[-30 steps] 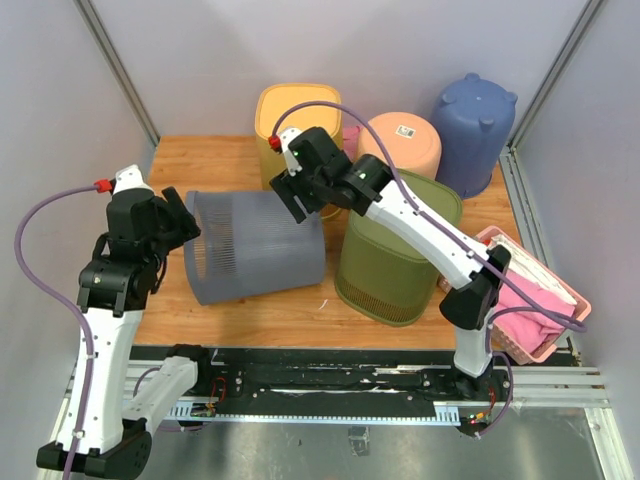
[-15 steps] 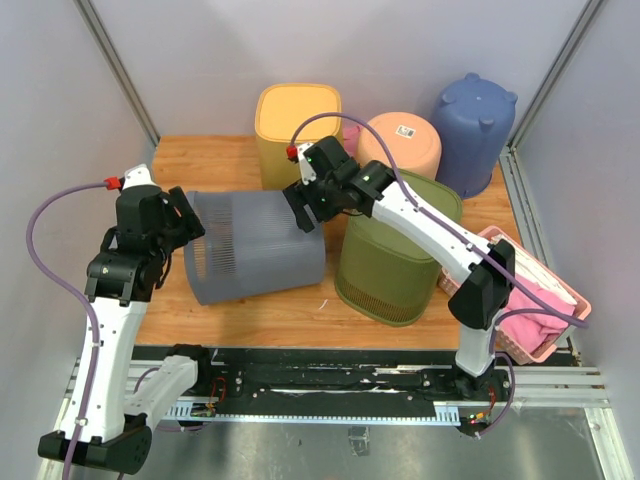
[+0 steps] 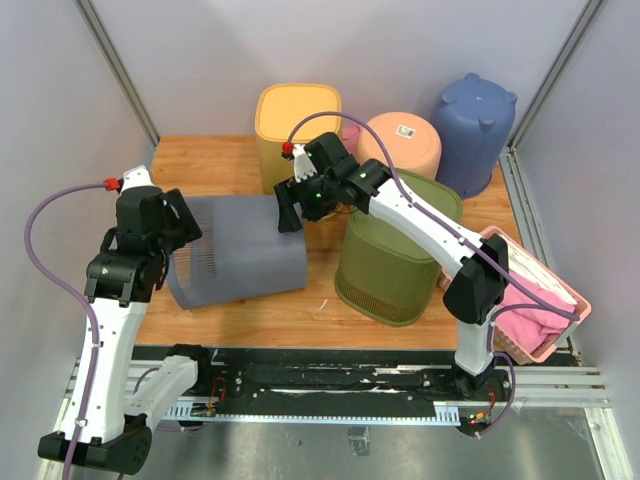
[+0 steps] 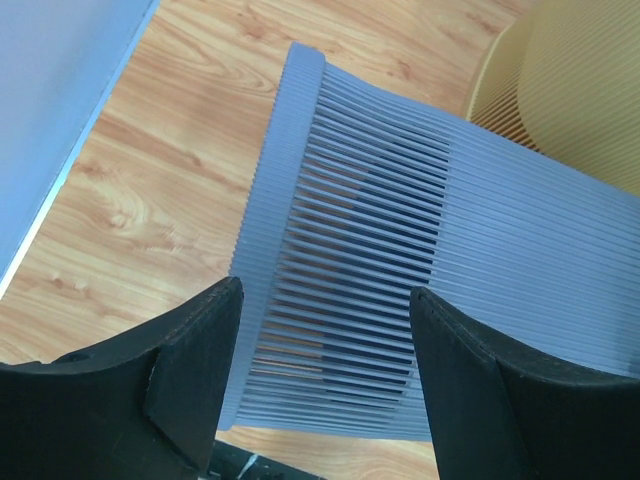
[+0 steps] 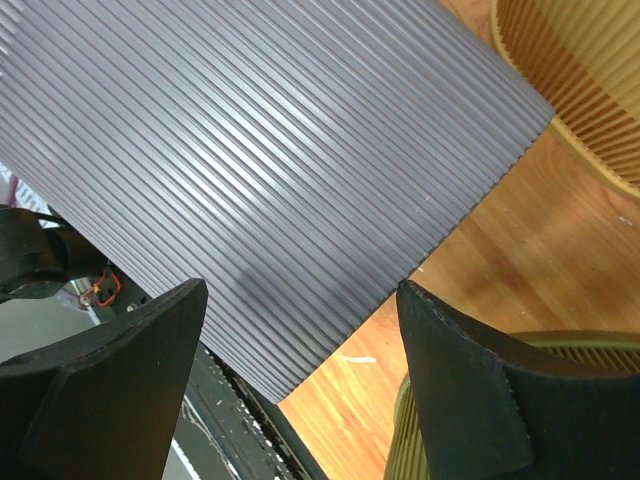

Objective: Turn the large container upside down

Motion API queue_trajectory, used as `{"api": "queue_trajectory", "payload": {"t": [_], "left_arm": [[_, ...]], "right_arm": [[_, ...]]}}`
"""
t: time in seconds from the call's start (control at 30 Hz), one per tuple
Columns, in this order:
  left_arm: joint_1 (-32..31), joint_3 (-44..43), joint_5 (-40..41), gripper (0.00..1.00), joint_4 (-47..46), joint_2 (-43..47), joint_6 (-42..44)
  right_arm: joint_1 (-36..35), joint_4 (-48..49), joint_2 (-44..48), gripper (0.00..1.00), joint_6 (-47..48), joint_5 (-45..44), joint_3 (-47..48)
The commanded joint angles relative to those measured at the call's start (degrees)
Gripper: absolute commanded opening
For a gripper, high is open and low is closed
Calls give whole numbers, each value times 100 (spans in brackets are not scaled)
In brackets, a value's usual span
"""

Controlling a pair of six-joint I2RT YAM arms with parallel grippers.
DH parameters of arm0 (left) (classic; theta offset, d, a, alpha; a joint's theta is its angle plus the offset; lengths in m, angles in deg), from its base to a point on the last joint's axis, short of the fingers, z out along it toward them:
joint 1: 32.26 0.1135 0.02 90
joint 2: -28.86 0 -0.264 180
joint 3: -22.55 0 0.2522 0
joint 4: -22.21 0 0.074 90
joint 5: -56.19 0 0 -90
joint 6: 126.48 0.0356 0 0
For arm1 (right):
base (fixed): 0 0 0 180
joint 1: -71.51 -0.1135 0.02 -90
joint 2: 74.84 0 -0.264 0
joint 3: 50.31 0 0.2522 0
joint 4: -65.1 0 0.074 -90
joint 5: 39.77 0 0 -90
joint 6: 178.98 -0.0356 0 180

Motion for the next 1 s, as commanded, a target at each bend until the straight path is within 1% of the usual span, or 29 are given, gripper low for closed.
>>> {"api": "queue_trajectory", "payload": {"t": [0.0, 0.07, 0.2, 0.33, 0.43, 0.63, 0.7, 0.77, 0.97], "left_arm": [[42, -71, 105, 72, 142, 25, 31], [42, 25, 101, 70, 147, 67, 28], [42, 237, 204, 63, 146, 202, -9], [42, 424, 484, 62, 137, 205, -35], [42, 635, 454, 61, 21, 177, -86], [42, 1005, 51, 60, -416, 177, -85], [48, 1066, -142, 60, -515, 165, -97], [50, 1110, -299, 59, -604, 152, -112], [67, 1217, -522, 59, -730, 44, -133]], "right_arm": [[-70, 229, -147, 79, -209, 279, 388], [-30, 238, -174, 79, -250, 172, 404], [62, 448, -144, 79, -504, 273, 152], [63, 753, -45, 79, -808, 352, -222], [59, 951, 53, 79, -1059, 285, -451], [73, 802, 269, 79, -1137, -719, -633], [78, 782, 315, 79, -1174, -810, -670], [102, 873, 341, 79, -1263, -613, -719], [110, 1672, 387, 77, -1756, 780, -949]]}}
